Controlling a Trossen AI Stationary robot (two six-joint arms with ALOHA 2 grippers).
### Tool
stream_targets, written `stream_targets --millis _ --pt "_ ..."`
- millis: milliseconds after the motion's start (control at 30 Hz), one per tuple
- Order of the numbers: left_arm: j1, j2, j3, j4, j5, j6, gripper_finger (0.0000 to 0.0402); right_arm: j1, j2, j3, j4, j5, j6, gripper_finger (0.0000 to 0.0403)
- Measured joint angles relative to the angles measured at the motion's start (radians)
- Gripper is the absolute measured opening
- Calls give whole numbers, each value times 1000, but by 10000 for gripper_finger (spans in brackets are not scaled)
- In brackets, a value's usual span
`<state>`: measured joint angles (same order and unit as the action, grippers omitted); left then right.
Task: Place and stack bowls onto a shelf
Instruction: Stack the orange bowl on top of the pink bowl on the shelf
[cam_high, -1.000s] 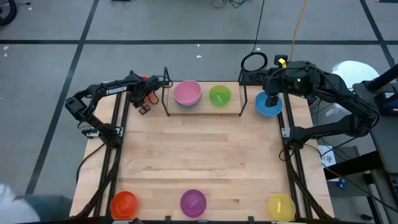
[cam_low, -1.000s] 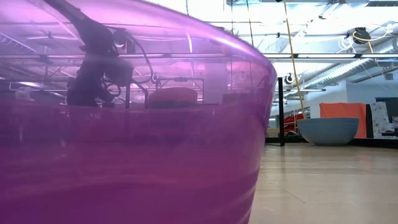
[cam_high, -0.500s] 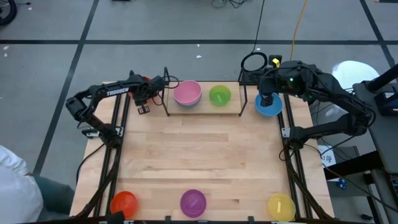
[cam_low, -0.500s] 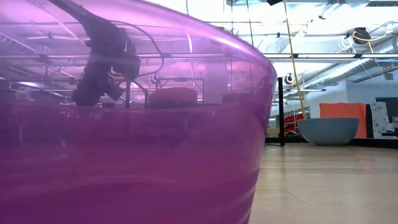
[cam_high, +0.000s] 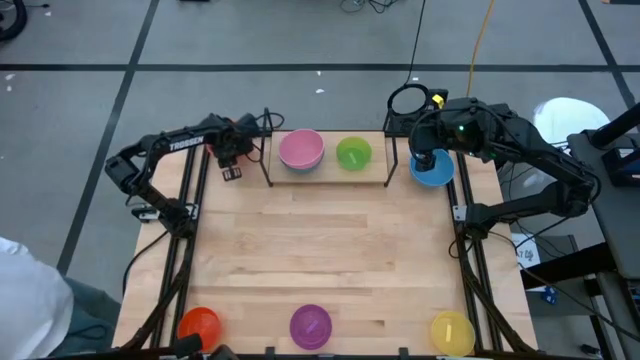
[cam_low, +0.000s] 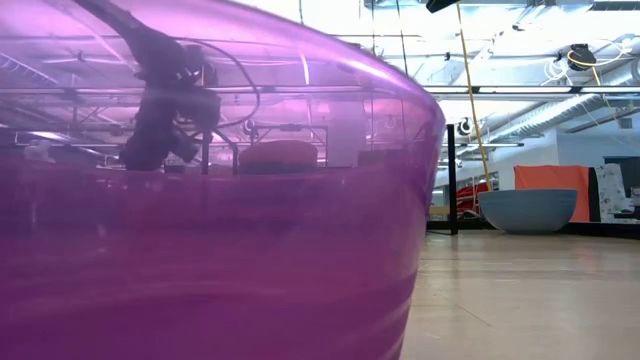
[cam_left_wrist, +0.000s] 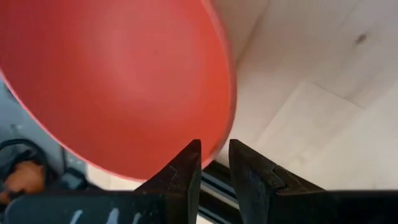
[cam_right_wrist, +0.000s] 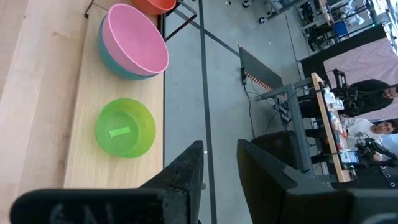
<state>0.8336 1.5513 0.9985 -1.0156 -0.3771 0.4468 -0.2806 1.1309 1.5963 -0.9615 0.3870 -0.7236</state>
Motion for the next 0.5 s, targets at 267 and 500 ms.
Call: stream_targets --millis 267,500 --pt "33 0 0 0 15 87 88 0 0 0 0 2 10 93" --pt "78 0 -9 22 65 102 88 0 0 0 0 2 12 93"
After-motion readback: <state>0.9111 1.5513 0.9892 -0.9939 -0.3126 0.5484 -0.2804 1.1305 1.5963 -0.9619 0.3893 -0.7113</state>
